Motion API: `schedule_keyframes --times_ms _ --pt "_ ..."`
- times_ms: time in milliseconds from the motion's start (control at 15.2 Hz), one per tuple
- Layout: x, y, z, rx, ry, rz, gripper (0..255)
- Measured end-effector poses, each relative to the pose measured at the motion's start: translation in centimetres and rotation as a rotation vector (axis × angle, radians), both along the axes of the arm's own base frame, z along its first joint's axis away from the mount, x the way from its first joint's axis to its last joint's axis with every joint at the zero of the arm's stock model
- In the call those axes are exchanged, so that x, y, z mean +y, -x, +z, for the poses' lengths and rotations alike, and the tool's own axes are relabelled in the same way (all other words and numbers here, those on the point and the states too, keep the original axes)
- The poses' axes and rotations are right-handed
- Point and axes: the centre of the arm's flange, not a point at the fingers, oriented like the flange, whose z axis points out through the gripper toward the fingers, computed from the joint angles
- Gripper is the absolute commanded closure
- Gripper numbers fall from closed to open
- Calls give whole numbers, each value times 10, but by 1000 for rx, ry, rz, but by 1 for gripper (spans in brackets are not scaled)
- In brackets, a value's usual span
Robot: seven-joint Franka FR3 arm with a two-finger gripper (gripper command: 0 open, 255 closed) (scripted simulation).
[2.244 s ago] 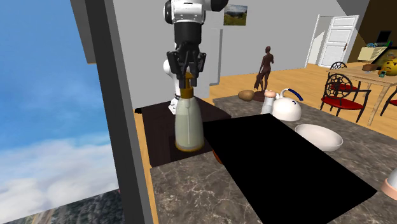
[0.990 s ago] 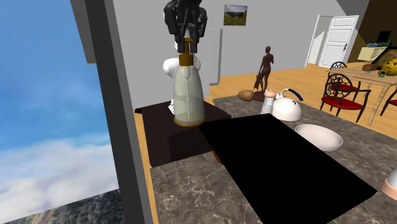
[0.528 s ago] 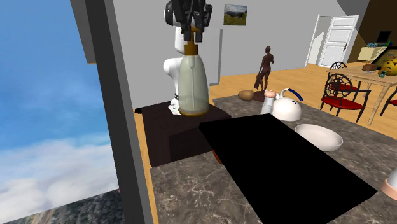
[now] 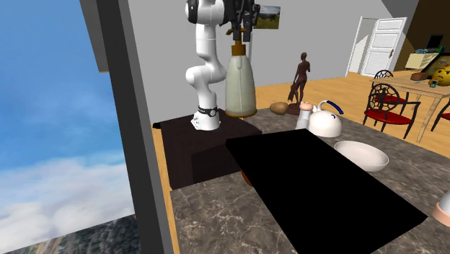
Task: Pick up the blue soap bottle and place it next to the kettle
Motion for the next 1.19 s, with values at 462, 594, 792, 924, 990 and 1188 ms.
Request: schedule_keyframes --times_ms 462,594,792,924,990,1188 --pt "88 25 9 1 0 0 255" --pt "113 34 11 1 0 0 255" --pt "152 48 14 0 0 0 255" --pt "175 58 18 0 1 0 255" --pt "188 63 20 0 1 0 255" --pt "225 73 25 1 1 0 255"
